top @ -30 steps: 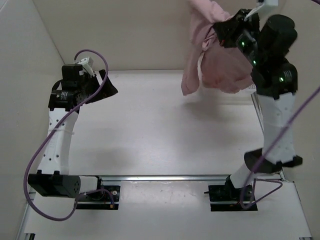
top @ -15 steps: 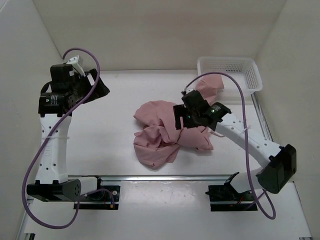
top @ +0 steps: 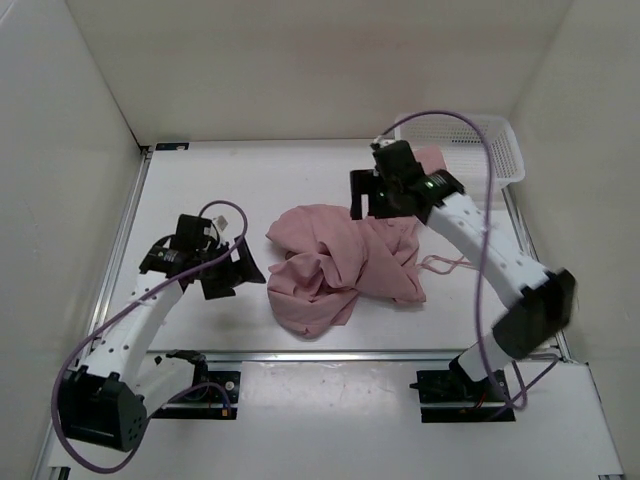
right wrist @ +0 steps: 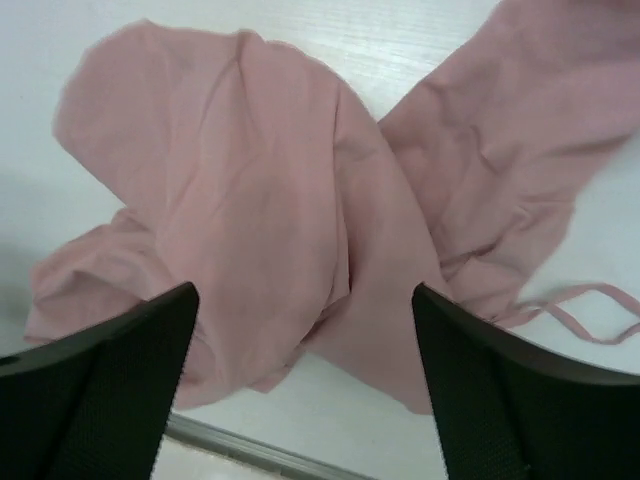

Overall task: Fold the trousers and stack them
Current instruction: Move the trousers to the center of the board, then flatten the trousers out

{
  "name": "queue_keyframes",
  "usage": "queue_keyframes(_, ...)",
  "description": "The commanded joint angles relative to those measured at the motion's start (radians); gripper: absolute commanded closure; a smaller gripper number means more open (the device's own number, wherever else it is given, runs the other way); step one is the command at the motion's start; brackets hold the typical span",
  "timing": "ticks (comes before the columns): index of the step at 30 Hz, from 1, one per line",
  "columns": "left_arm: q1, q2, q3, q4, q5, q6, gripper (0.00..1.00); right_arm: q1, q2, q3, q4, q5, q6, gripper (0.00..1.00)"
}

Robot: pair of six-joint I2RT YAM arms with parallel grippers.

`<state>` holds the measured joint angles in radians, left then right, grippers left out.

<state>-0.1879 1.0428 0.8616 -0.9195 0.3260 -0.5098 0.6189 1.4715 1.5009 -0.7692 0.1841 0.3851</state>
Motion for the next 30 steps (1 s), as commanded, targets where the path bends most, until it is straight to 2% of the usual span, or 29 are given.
queue_keyframes(1,-0.073,-0.085,-0.035,0.114,0.036,-0.117,0.0,-0.039,0.262,0.188,0.031,-0.213,-0.077,0.06)
queue_keyframes(2,-0.094,-0.086,-0.059,0.137,0.047,-0.133,0.0,-0.039,0.321,0.249,0.004,-0.213,-0.103,0.01)
queue_keyframes(4,-0.157,-0.086,-0.125,0.192,0.064,-0.185,0.0,-0.019,0.5,0.39,-0.065,-0.213,-0.123,0.01)
queue_keyframes(6,-0.197,-0.076,-0.139,0.217,0.038,-0.225,0.0,-0.01,0.605,0.566,-0.079,-0.241,-0.132,0.01)
queue_keyframes(7,-0.234,-0.076,-0.148,0.217,0.019,-0.225,0.0,-0.01,0.692,0.609,-0.09,-0.251,-0.132,0.01)
queue_keyframes(11,-0.268,-0.05,-0.139,0.228,-0.056,-0.237,0.0,-0.01,0.838,0.746,-0.102,-0.238,-0.1,0.03)
queue_keyframes(13,-0.277,0.014,-0.139,0.267,-0.056,-0.237,0.0,-0.01,0.865,0.756,-0.102,-0.229,-0.091,0.16)
queue_keyframes(16,-0.312,0.12,-0.11,0.307,-0.056,-0.237,0.05,-0.01,0.875,0.766,-0.102,-0.229,-0.081,0.58)
queue_keyframes(17,-0.312,0.146,-0.073,0.317,-0.067,-0.237,0.15,-0.01,0.866,0.766,-0.102,-0.215,-0.072,0.72)
queue_keyframes(18,-0.312,0.198,-0.053,0.317,-0.077,-0.237,0.25,-0.01,0.839,0.766,-0.102,-0.204,-0.072,0.94)
queue_keyframes(19,-0.312,0.247,-0.018,0.317,-0.097,-0.237,0.53,-0.019,0.805,0.766,-0.102,-0.192,-0.058,1.0)
queue_keyframes(20,-0.312,0.247,-0.004,0.317,-0.11,-0.237,0.54,-0.019,0.805,0.766,-0.102,-0.192,-0.058,1.0)
queue_keyframes(21,-0.312,0.302,0.013,0.317,-0.11,-0.237,0.82,-0.019,0.773,0.783,-0.102,-0.181,-0.058,1.0)
queue_keyframes(22,-0.312,0.33,0.048,0.317,-0.119,-0.216,0.9,-0.028,0.761,0.801,-0.102,-0.181,-0.058,1.0)
queue_keyframes(25,-0.259,0.381,0.114,0.295,-0.091,-0.182,0.9,-0.048,0.714,0.924,-0.102,-0.202,-0.058,1.0)
queue_keyframes(27,-0.173,0.369,0.245,0.227,-0.1,-0.132,0.9,-0.077,0.681,1.022,-0.113,-0.216,-0.046,1.0)
queue_keyframes(28,-0.11,0.359,0.404,0.172,-0.148,-0.092,0.9,-0.102,0.664,1.121,-0.113,-0.247,-0.017,1.0)
queue_keyframes(29,-0.081,0.359,0.405,0.119,-0.18,-0.075,0.9,-0.114,0.643,1.159,-0.104,-0.247,-0.002,1.0)
queue_keyframes(30,-0.053,0.359,0.607,0.064,-0.206,-0.058,0.9,-0.125,0.583,1.179,-0.076,-0.271,0.012,1.0)
